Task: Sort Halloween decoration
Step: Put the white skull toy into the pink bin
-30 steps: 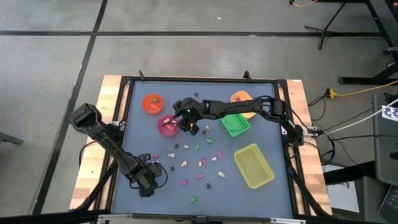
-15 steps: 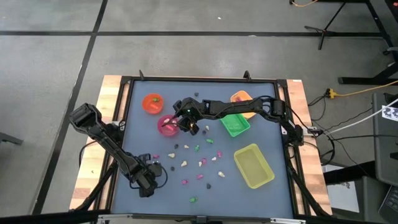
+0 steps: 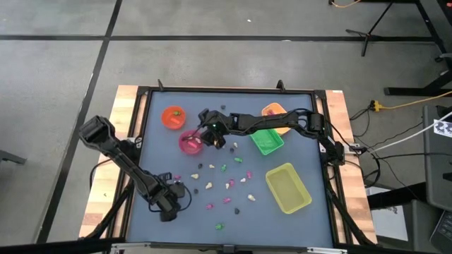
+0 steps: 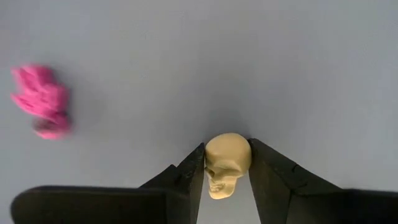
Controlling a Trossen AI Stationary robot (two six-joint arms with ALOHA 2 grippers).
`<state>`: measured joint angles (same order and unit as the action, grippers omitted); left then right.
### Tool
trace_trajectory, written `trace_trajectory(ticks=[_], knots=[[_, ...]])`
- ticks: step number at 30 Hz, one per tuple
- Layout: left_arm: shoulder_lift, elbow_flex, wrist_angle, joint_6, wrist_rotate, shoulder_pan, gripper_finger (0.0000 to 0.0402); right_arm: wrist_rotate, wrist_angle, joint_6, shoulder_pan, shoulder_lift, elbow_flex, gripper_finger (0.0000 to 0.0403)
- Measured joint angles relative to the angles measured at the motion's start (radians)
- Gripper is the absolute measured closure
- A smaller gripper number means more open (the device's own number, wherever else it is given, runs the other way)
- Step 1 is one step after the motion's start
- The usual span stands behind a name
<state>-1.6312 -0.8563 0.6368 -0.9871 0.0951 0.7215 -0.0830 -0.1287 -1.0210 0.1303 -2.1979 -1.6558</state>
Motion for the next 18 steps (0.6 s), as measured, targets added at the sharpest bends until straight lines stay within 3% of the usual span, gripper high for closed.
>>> trace_trajectory(ticks=[12,18], knots=[[0.021,0.0,-0.007,0.002,0.042,-0.131,0.0306,-0.04,-0.022,0.058,0.0,0.04,0.0,0.0196],[0.026,-0.026,-0.01,0.054,0.083,-0.208,0.0306,-0.041,-0.164,0.122,0.001,0.123,-0.001,0.0196]])
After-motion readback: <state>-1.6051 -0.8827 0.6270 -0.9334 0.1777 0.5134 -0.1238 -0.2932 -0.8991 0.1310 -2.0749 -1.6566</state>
